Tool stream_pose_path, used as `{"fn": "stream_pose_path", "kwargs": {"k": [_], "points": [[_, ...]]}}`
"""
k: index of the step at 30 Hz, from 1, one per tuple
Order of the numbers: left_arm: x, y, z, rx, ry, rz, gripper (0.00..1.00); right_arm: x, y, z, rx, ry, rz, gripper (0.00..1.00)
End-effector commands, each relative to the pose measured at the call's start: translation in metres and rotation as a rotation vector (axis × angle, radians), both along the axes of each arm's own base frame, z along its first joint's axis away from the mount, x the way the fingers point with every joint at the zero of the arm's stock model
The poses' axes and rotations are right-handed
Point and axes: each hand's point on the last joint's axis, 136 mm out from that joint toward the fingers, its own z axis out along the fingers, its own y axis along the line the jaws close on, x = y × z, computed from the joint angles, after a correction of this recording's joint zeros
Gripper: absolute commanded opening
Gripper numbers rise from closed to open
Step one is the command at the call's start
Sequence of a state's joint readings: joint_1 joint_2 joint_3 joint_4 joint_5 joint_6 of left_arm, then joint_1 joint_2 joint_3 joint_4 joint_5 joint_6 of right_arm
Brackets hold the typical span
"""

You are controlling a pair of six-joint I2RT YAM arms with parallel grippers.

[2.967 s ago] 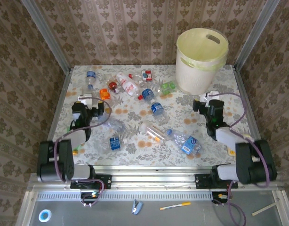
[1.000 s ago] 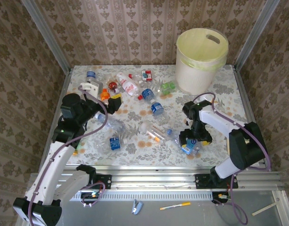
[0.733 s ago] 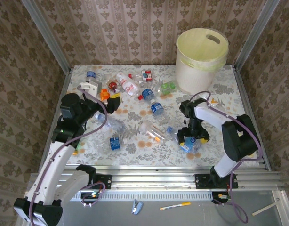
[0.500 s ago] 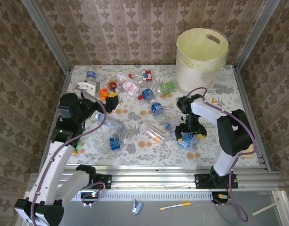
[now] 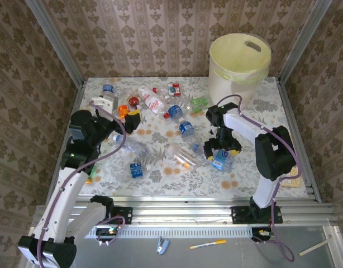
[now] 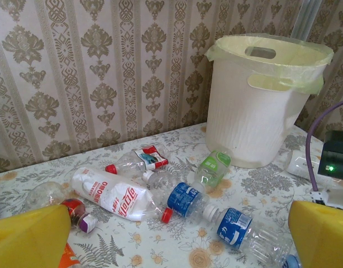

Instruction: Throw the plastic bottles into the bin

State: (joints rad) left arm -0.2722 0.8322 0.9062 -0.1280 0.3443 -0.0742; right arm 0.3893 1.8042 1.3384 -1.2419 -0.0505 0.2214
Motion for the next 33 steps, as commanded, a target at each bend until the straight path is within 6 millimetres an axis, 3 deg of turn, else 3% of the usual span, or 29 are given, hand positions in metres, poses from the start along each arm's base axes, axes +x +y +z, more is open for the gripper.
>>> {"fn": "stream_pose_path", "kwargs": {"k": [1, 8, 16, 21, 27, 33], "points": [[0.000, 0.001, 0.011, -0.009, -0.032, -0.004, 1.00, -0.006, -0.002, 0.016, 0.004, 0.026, 0.066, 1.00], [-0.001, 0.001, 0.009, -0.014, -0.033, -0.004, 1.00, 0.005, -0.013, 0.008, -0.011, 0.069, 0.202, 1.00], [-0.003, 0.001, 0.007, -0.007, -0.028, -0.008, 1.00, 0.028, 0.001, -0.004, 0.091, 0.042, 0.397, 1.00], [-0.004, 0.001, 0.007, -0.002, -0.024, -0.009, 1.00, 0.039, 0.009, -0.014, 0.124, 0.035, 0.417, 1.00], [-0.005, 0.002, 0.010, 0.007, -0.026, -0.010, 1.00, 0.042, 0.023, -0.028, 0.196, 0.028, 0.407, 1.00], [-0.005, 0.003, 0.011, 0.009, -0.026, -0.001, 1.00, 0.031, 0.029, -0.039, 0.245, 0.049, 0.379, 1.00]]}}
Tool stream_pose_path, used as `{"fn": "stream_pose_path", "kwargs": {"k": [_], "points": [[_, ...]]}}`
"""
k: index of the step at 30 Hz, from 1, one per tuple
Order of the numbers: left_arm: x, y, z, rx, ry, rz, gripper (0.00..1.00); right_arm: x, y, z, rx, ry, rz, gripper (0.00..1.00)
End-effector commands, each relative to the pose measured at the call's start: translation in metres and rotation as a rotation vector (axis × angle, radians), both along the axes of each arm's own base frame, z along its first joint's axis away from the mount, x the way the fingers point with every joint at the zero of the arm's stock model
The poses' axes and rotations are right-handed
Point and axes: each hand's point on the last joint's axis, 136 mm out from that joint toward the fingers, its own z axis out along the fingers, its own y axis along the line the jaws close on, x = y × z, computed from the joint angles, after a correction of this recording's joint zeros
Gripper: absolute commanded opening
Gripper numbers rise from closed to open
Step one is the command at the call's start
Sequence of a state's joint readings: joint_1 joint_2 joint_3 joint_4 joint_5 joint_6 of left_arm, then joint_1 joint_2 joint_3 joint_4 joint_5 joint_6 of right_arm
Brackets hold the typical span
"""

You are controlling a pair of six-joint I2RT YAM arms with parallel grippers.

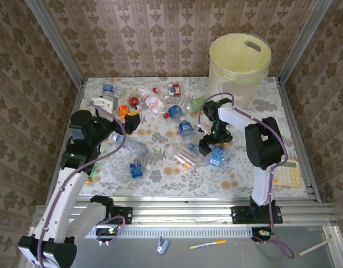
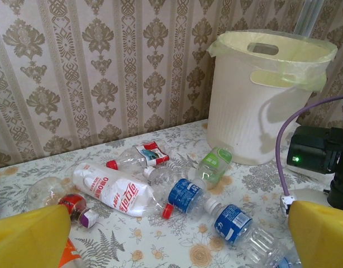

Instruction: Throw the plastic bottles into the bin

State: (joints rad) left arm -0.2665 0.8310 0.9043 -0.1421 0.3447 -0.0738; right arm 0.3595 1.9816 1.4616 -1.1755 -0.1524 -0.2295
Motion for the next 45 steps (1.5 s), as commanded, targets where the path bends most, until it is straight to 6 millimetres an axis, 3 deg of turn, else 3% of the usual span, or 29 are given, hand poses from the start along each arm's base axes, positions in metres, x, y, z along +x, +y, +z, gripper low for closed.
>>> {"fn": "stream_pose_path", "kwargs": {"k": [1, 5, 14, 26, 31, 38, 43, 45], "points": [[-0.004, 0.001, 0.014, 0.005, -0.037, -0.006, 1.00, -0.009, 0.004, -0.014, 0.036, 0.042, -0.009, 1.00], [-0.004, 0.001, 0.014, 0.002, -0.038, -0.005, 1.00, -0.016, 0.007, -0.017, 0.057, 0.051, -0.033, 0.94], [-0.001, -0.001, 0.015, -0.003, -0.039, -0.012, 1.00, -0.027, 0.004, -0.011, 0.062, 0.030, -0.083, 0.69], [0.003, -0.016, 0.016, 0.007, -0.046, -0.061, 1.00, -0.033, 0.005, 0.025, 0.124, -0.092, -0.151, 0.39], [0.006, -0.025, 0.021, 0.001, -0.054, -0.089, 1.00, -0.021, 0.005, 0.050, 0.132, -0.177, -0.190, 0.27], [0.012, -0.038, 0.027, -0.027, -0.061, -0.136, 1.00, 0.026, 0.016, 0.122, 0.238, -0.458, -0.300, 0.18], [0.017, -0.046, 0.029, -0.040, -0.061, -0.160, 1.00, 0.064, 0.021, 0.200, 0.374, -0.762, -0.391, 0.16], [0.019, -0.049, 0.029, -0.045, -0.058, -0.167, 1.00, 0.074, 0.020, 0.245, 0.453, -0.918, -0.423, 0.14]]}}
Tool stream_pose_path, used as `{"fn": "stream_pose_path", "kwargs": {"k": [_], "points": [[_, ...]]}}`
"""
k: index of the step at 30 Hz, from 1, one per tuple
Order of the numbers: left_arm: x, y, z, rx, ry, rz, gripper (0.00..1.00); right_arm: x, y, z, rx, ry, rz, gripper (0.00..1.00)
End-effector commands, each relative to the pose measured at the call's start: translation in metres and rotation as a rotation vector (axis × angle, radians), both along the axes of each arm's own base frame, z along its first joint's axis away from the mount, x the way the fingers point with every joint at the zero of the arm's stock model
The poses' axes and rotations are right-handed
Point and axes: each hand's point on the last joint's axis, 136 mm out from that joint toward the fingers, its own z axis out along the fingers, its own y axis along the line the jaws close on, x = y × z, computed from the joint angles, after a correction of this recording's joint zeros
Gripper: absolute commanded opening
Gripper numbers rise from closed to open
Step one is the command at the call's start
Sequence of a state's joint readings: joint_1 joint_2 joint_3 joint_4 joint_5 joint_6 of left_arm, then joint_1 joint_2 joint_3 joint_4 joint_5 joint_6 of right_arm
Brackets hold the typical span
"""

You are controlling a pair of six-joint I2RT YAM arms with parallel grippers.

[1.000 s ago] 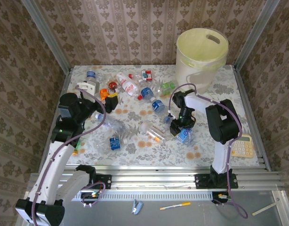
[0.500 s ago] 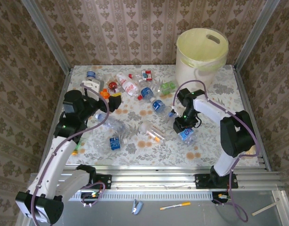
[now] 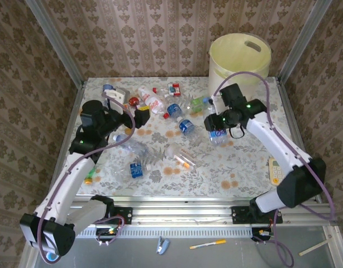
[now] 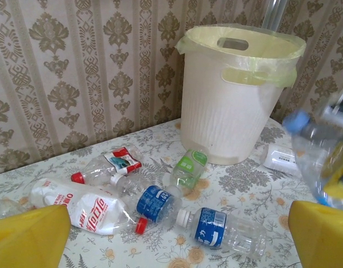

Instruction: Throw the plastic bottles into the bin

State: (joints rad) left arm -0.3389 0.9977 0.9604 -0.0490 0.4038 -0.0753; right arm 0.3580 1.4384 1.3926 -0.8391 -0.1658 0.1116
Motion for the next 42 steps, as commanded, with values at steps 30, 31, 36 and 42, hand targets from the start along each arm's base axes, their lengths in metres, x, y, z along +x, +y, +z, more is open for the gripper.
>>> {"fn": "stream_pose_path", "kwargs": {"k": [30, 31, 36, 42], "points": [[0.022, -0.038, 0.045, -0.087, -0.070, -0.084, 1.00, 0.032, -0.045, 0.379, 0.033, -1.377, -0.218, 0.00], [0.023, -0.038, 0.046, -0.088, -0.073, -0.082, 1.00, 0.031, -0.044, 0.385, 0.025, -1.398, -0.216, 0.00], [0.028, -0.042, 0.046, -0.085, -0.072, -0.079, 1.00, 0.030, -0.044, 0.416, -0.028, -1.492, -0.201, 0.00], [0.034, -0.046, 0.046, -0.085, -0.070, -0.077, 1.00, 0.037, -0.038, 0.432, -0.093, -1.543, -0.173, 0.00]]}}
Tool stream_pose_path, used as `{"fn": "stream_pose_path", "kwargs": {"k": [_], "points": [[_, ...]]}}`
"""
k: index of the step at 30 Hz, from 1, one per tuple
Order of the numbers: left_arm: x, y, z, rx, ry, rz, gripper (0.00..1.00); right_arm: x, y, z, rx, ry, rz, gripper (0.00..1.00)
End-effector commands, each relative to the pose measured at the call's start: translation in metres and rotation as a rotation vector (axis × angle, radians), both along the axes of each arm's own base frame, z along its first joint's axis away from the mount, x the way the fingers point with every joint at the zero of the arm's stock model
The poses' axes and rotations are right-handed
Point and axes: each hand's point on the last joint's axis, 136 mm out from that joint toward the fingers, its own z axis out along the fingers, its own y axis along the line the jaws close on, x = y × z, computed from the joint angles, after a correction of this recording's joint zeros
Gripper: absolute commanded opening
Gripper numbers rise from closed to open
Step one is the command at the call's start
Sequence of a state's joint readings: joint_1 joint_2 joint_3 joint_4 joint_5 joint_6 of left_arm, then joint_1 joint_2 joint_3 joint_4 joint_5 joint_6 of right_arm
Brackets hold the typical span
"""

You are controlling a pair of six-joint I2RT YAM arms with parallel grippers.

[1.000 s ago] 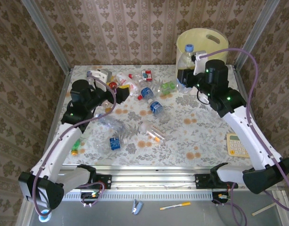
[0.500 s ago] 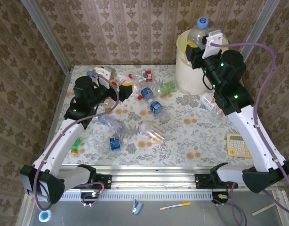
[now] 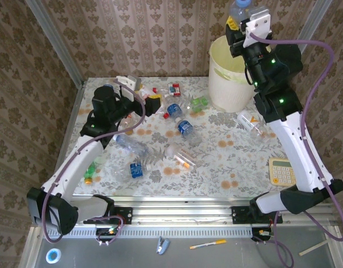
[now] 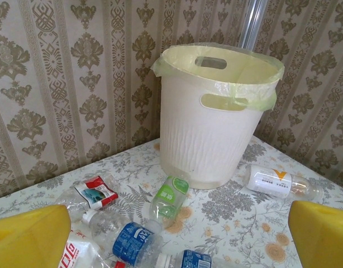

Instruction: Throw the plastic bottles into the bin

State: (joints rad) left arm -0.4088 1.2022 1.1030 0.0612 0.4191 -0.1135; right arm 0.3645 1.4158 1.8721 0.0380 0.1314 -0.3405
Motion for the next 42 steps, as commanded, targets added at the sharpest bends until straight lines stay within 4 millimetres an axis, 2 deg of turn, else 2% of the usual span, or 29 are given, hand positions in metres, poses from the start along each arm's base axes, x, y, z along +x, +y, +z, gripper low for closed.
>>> {"fn": "stream_pose_path", "kwargs": {"k": [1, 11, 15, 19, 20, 21, 22, 23, 24, 25, 26, 29, 36, 40, 42], "points": [[0.002, -0.003, 0.025, -0.040, -0.050, 0.005, 1.00, -0.004, -0.002, 0.023, -0.038, -0.083, -0.037, 0.00], [0.007, -0.006, 0.024, -0.036, -0.052, 0.010, 1.00, 0.017, -0.002, 0.021, -0.043, -0.088, -0.088, 0.00], [0.008, -0.006, 0.025, -0.032, -0.051, 0.010, 1.00, 0.049, -0.018, 0.000, -0.019, -0.008, -0.185, 0.00], [0.008, -0.006, 0.024, -0.030, -0.049, 0.015, 1.00, 0.103, -0.054, -0.048, 0.064, 0.201, -0.302, 0.00], [0.008, -0.005, 0.024, -0.030, -0.048, 0.018, 1.00, 0.116, -0.067, -0.064, 0.101, 0.274, -0.333, 0.00], [0.007, -0.004, 0.024, -0.031, -0.048, 0.021, 1.00, 0.130, -0.076, -0.091, 0.125, 0.367, -0.372, 0.00], [0.007, -0.004, 0.023, -0.031, -0.046, 0.024, 1.00, 0.141, -0.090, -0.108, 0.157, 0.439, -0.421, 0.01], [0.007, -0.004, 0.022, -0.029, -0.044, 0.026, 1.00, 0.151, -0.100, -0.127, 0.174, 0.509, -0.463, 0.13], [0.007, -0.004, 0.021, -0.027, -0.041, 0.027, 1.00, 0.160, -0.108, -0.147, 0.186, 0.579, -0.491, 0.39], [0.007, -0.003, 0.020, -0.028, -0.040, 0.030, 1.00, 0.167, -0.108, -0.161, 0.166, 0.630, -0.489, 0.51], [0.006, -0.003, 0.020, -0.027, -0.038, 0.029, 1.00, 0.169, -0.101, -0.156, 0.122, 0.620, -0.490, 0.67], [0.006, -0.005, 0.019, -0.027, -0.033, 0.029, 1.00, 0.172, -0.091, -0.155, 0.073, 0.609, -0.502, 0.91], [0.002, -0.004, 0.021, -0.029, -0.033, 0.030, 1.00, 0.151, -0.092, -0.146, 0.087, 0.619, -0.494, 1.00], [-0.002, -0.002, 0.022, -0.021, -0.041, 0.036, 1.00, 0.131, -0.080, -0.137, 0.080, 0.622, -0.420, 1.00], [-0.004, 0.000, 0.023, -0.019, -0.048, 0.038, 1.00, 0.117, -0.073, -0.140, 0.081, 0.661, -0.377, 1.00]]}}
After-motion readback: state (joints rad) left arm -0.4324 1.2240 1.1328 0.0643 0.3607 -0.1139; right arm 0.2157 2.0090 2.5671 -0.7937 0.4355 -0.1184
